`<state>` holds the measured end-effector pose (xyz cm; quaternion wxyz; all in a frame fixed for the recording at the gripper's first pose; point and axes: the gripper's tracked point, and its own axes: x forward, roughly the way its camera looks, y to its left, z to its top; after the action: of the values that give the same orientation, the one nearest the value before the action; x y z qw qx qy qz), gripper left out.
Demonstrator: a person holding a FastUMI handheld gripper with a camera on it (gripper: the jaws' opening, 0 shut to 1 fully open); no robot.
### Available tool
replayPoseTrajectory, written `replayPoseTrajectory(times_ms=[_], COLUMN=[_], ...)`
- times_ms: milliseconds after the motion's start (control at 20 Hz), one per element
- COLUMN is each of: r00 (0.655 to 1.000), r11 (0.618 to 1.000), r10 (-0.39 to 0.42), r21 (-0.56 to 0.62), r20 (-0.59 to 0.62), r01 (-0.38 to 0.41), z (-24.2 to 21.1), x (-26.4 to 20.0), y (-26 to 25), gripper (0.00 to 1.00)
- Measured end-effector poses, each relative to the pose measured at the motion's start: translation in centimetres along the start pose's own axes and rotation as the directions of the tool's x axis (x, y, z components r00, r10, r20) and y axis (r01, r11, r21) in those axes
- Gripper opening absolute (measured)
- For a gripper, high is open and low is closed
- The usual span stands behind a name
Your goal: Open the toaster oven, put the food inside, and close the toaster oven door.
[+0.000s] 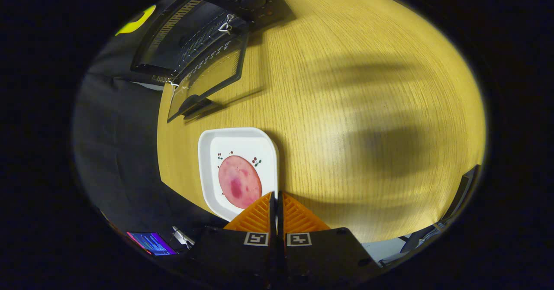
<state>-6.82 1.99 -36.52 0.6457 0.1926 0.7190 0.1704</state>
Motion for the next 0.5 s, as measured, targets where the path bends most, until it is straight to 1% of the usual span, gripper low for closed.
replayPoseTrajectory(times_ms=[350, 500], r00=[0.995, 0.990], r11=[0.995, 0.993], r10=[0.100, 0.112], r21=[0.000, 0.020], r20=[0.024, 0.090], r01=[-0.100, -0.115], z=[0.2, 1.5], x=[-0.6, -1.0], y=[4.7, 6.3], gripper=[0.02, 0.02])
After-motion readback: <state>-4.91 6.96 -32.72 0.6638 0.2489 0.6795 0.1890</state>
